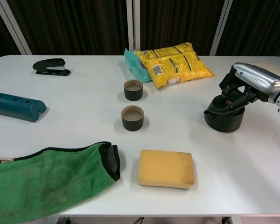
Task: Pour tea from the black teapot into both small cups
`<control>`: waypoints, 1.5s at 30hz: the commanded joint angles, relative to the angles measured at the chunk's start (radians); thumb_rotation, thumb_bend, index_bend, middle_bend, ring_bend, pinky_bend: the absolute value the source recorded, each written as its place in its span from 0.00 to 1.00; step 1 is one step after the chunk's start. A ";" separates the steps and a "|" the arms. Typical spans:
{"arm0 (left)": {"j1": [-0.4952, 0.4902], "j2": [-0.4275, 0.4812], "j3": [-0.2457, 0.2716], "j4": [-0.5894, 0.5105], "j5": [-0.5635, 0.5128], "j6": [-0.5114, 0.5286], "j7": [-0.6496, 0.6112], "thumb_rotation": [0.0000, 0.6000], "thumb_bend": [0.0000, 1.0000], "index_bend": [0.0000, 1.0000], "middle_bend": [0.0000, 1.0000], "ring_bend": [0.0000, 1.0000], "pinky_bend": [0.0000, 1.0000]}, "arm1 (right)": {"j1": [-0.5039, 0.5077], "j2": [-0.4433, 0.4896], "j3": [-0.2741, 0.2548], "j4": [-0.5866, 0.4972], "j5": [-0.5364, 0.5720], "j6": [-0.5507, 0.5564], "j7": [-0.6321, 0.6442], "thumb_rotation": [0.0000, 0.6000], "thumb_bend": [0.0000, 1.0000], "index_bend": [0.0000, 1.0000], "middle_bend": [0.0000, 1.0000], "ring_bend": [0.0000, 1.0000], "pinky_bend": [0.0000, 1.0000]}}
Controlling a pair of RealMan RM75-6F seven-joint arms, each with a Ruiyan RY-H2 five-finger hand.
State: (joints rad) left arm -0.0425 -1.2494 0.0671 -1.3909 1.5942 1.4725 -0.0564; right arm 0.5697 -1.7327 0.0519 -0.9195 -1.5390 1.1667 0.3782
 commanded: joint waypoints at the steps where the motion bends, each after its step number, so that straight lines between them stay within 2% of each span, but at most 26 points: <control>1: 0.000 0.000 0.000 0.000 0.000 0.001 0.000 1.00 0.07 0.17 0.12 0.12 0.22 | -0.001 -0.007 0.006 0.009 -0.005 0.019 -0.015 0.73 0.02 0.89 0.91 0.70 0.29; 8: 0.000 0.001 0.000 -0.001 0.002 0.002 0.001 1.00 0.07 0.17 0.12 0.12 0.22 | -0.005 -0.011 0.008 0.027 -0.019 0.052 -0.064 0.68 0.02 0.76 0.73 0.53 0.15; 11: 0.000 0.001 0.000 -0.002 0.002 0.003 0.001 1.00 0.07 0.17 0.12 0.12 0.22 | -0.009 -0.008 0.006 0.028 -0.020 0.059 -0.095 0.65 0.02 0.68 0.62 0.41 0.09; 15: 0.000 0.001 0.000 -0.003 0.002 0.003 0.002 1.00 0.07 0.17 0.12 0.12 0.22 | -0.007 0.019 -0.001 -0.002 -0.008 0.018 -0.150 0.63 0.00 0.43 0.44 0.23 0.03; 19: 0.000 0.000 0.000 -0.004 0.002 0.003 0.004 1.00 0.07 0.17 0.12 0.12 0.22 | -0.015 0.046 0.000 -0.042 0.006 0.004 -0.207 0.62 0.00 0.07 0.17 0.04 0.00; 21: 0.000 0.001 -0.001 -0.005 0.003 0.004 0.007 1.00 0.07 0.17 0.12 0.12 0.22 | -0.025 0.058 0.007 -0.061 0.010 0.027 -0.244 0.63 0.00 0.00 0.05 0.00 0.00; 22: 0.000 0.002 -0.001 -0.006 0.003 0.006 0.008 1.00 0.07 0.17 0.12 0.12 0.22 | -0.031 0.064 0.010 -0.069 0.009 0.044 -0.257 0.62 0.00 0.00 0.01 0.00 0.00; 25: 0.003 0.005 -0.002 -0.011 0.003 0.013 0.012 1.00 0.07 0.17 0.12 0.12 0.22 | -0.065 0.103 0.012 -0.123 -0.006 0.124 -0.295 0.62 0.00 0.00 0.00 0.00 0.00; 27: 0.007 0.009 -0.002 -0.015 0.003 0.020 0.014 1.00 0.07 0.17 0.12 0.12 0.22 | -0.105 0.162 0.005 -0.205 -0.011 0.181 -0.320 0.62 0.00 0.00 0.00 0.00 0.00; 31: 0.013 0.013 -0.005 -0.020 0.004 0.035 0.014 1.00 0.07 0.17 0.12 0.12 0.22 | -0.224 0.309 -0.039 -0.395 0.006 0.283 -0.408 0.63 0.04 0.00 0.00 0.00 0.00; 34: 0.016 0.015 -0.007 -0.023 0.010 0.048 0.016 1.00 0.07 0.17 0.12 0.12 0.22 | -0.337 0.397 -0.081 -0.489 0.032 0.375 -0.434 0.63 0.05 0.00 0.00 0.00 0.00; 38: 0.018 0.022 -0.010 -0.032 0.024 0.069 0.031 1.00 0.07 0.17 0.12 0.12 0.22 | -0.464 0.457 -0.116 -0.527 0.073 0.470 -0.403 0.62 0.07 0.00 0.00 0.00 0.00; 45: 0.025 0.027 -0.019 -0.046 0.042 0.108 0.054 1.00 0.07 0.17 0.12 0.12 0.22 | -0.545 0.491 -0.115 -0.511 0.088 0.519 -0.402 0.62 0.13 0.00 0.00 0.00 0.00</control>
State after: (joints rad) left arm -0.0190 -1.2237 0.0493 -1.4351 1.6351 1.5786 -0.0043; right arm 0.0308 -1.2453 -0.0626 -1.4319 -1.4555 1.6842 -0.0310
